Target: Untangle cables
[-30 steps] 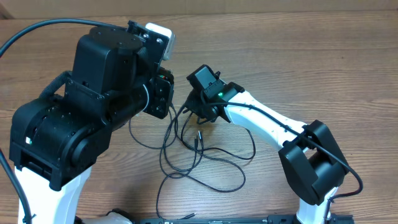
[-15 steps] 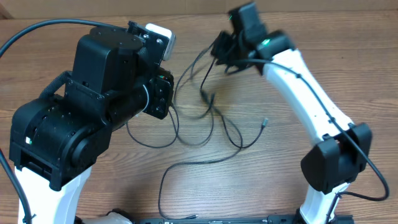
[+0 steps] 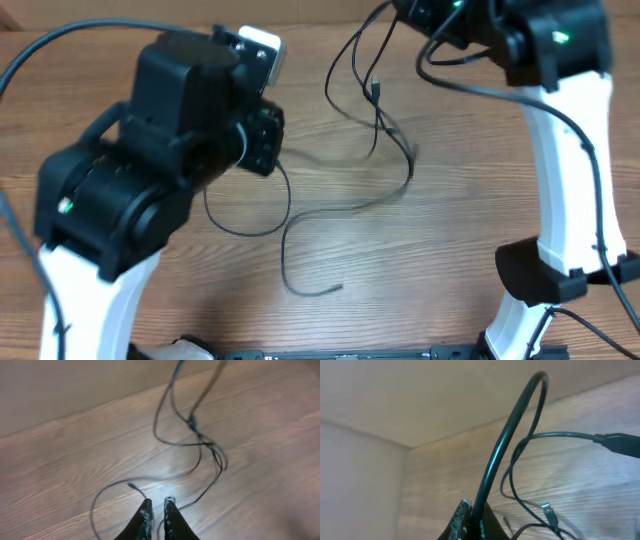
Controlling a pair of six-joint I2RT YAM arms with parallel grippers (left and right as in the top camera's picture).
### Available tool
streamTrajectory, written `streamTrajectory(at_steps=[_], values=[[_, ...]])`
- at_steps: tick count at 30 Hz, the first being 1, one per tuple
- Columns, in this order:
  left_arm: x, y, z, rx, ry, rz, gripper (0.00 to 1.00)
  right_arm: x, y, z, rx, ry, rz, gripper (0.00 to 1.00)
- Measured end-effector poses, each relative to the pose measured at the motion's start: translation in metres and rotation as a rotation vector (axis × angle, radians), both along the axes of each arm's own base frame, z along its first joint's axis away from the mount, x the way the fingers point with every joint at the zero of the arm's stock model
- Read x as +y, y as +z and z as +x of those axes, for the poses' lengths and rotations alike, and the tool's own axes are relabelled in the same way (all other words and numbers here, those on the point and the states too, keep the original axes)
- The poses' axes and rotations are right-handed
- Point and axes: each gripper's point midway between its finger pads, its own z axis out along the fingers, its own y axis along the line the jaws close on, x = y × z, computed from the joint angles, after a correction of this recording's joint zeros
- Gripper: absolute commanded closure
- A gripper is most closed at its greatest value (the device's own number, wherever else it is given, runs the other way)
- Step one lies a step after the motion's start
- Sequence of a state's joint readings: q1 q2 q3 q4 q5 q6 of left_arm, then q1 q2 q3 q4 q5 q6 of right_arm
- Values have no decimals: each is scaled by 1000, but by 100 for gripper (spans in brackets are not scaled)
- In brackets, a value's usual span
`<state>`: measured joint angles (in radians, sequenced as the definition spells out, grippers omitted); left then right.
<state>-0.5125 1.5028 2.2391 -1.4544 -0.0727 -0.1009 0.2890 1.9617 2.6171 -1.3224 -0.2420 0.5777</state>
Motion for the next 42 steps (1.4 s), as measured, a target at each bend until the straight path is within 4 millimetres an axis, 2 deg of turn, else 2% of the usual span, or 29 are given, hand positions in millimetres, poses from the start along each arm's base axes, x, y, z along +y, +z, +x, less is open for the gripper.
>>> streamTrajectory(at_steps=[2, 3, 5, 10, 15, 19, 21, 23, 26, 30, 34, 36, 39, 40, 41, 42], values=[[-4, -8, 17, 3, 18, 30, 73, 1, 16, -15, -20, 30, 12, 96], [-7, -14, 27, 6, 21, 47, 63, 1, 23, -24, -26, 47, 15, 96], [-17, -27, 49, 11, 17, 81, 53, -1, 32, -41, -28, 72, 16, 96], [-40, -60, 101, 28, 10, 102, 49, -7, 37, -71, -19, 119, -18, 96], [-57, -82, 120, 56, -49, 90, 50, -11, 39, -89, -21, 154, -52, 96], [-70, -102, 125, 101, -108, 94, 49, -12, 49, -91, -76, 166, -68, 96], [-81, -114, 125, 135, -167, 84, 44, -14, 53, -87, -108, 156, -84, 96], [-92, -123, 121, 165, -231, 68, 37, -17, 57, -83, -135, 141, -95, 96], [-106, -131, 107, 217, -351, 37, 37, -21, 67, -73, -192, 107, -113, 96], [-107, -136, 97, 247, -396, 42, 37, -31, 77, -63, -241, 66, -120, 96], [-108, -148, 92, 281, -422, 52, 37, -53, 84, -51, -272, 0, -124, 96], [-109, -160, 92, 302, -430, 53, 37, -60, 87, -47, -284, -21, -121, 96], [-114, -195, 89, 363, -452, 43, 37, -73, 95, -40, -312, -60, -115, 96], [-115, -213, 86, 401, -458, 39, 37, -84, 98, -36, -325, -97, -123, 96], [-115, -224, 83, 427, -457, 37, 36, -94, 100, -33, -330, -127, -123, 96], [-113, -239, 76, 477, -454, 37, 36, -114, 102, -29, -327, -186, -104, 96]])
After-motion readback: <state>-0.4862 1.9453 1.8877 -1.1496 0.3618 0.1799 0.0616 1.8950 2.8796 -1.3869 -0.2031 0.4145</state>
